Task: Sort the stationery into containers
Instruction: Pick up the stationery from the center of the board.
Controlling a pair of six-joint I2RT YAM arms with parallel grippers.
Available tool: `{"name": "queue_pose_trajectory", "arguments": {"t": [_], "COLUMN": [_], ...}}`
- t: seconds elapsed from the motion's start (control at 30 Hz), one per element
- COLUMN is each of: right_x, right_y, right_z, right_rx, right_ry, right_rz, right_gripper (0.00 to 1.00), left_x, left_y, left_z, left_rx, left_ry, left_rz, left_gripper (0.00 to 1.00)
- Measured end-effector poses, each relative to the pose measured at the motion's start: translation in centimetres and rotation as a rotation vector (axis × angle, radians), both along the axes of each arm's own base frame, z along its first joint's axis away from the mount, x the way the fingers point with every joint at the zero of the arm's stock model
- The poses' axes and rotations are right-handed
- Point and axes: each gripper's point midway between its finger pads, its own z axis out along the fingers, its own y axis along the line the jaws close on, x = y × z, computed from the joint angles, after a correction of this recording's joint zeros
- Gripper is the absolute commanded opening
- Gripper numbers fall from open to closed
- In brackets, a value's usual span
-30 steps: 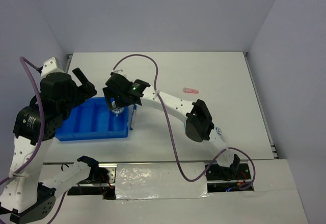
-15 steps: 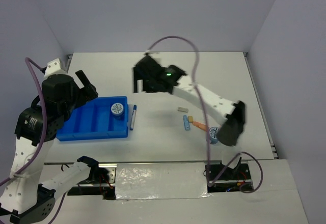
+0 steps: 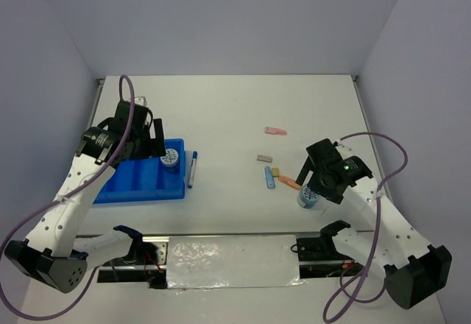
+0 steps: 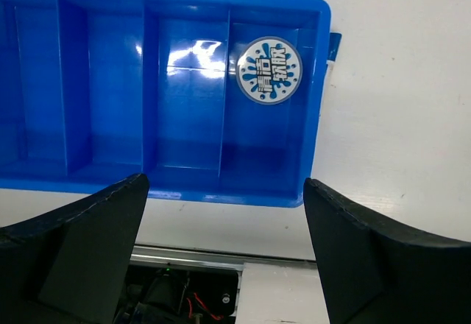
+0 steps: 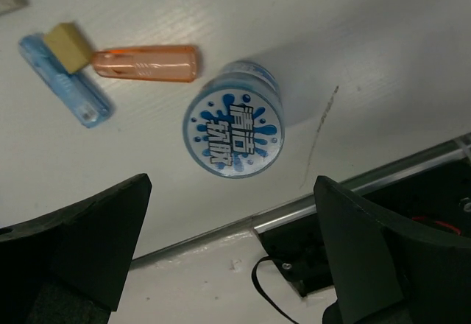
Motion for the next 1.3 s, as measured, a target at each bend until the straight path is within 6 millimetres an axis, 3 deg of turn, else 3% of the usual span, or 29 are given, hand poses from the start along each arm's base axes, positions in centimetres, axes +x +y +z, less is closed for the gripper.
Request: {"name": "queue_pose_trajectory", "arguments": {"t": [0.1,0.2,0.37,0.57,0.63,0.67,0.7,0.8,0.87,1.03,1.1,1.17,1.23,1.3], "right_x": [-1.1,-1.6,-0.3,0.4,0.4,0.5,0.6,0.9,1.3,3.3,4.4,5.7,6.8,8.0], "right_y": [0.1,0.4,0.9,1.0,0.7,0.6,0.5,-0.1,-0.5,0.0,1.3,4.4,9.5,16.6], "right_z": [-2.7,-3.9,-4.6,-6.8,-7.3,-7.4,-7.4,-6.5,-4.9,1.7,4.3,5.7,6.7,8.3], "right_rx": [0.019,0.038,0.046,0.028,0.010,0.001,-0.008,-0.034,-0.050,0.008,0.046,0.119,0.199,0.284], "right_ry": [0.083,0.115,0.103,0.131,0.149,0.151,0.148,0.132,0.097,-0.093,-0.163,-0.198,-0.206,-0.204], "right_rz": [-0.025,-0.036,-0.039,-0.049,-0.054,-0.056,-0.058,-0.077,-0.091,-0.070,-0.025,0.081,0.247,0.442], "right_gripper": [1.00,1.00,1.00,0.97,0.87,0.78,0.63,0.49,0.39,0.36,0.36,0.36,0.36,0.36], "left_x": [0.3,0.5,0.7,1.0,1.0,1.1,1.1,1.2,1.3,1.7,1.8,2.2,2.6,3.1], "left_y": [-0.4,-0.6,-0.7,-0.7,-0.8,-0.9,-0.9,-1.0,-1.1,-1.2,-1.2,-1.1,-0.8,-0.4], "left_z": [0.4,0.5,0.6,0.6,0.5,0.4,0.3,0.0,-0.2,-0.6,-0.5,-0.2,0.7,2.2], "left_rx": [-0.009,-0.013,0.001,0.007,0.007,0.009,0.011,0.015,0.017,0.020,0.020,0.017,0.013,0.001], "left_ry": [-0.014,-0.022,-0.031,-0.034,-0.028,-0.024,-0.020,-0.006,0.003,0.013,0.014,0.002,-0.027,-0.072], "left_rz": [-0.026,-0.047,-0.076,-0.093,-0.096,-0.098,-0.103,-0.115,-0.116,-0.116,-0.110,-0.079,-0.034,0.037], "left_gripper": [0.99,0.99,1.00,0.99,0.99,0.99,0.99,0.99,0.99,0.99,0.99,0.99,0.99,0.99]}}
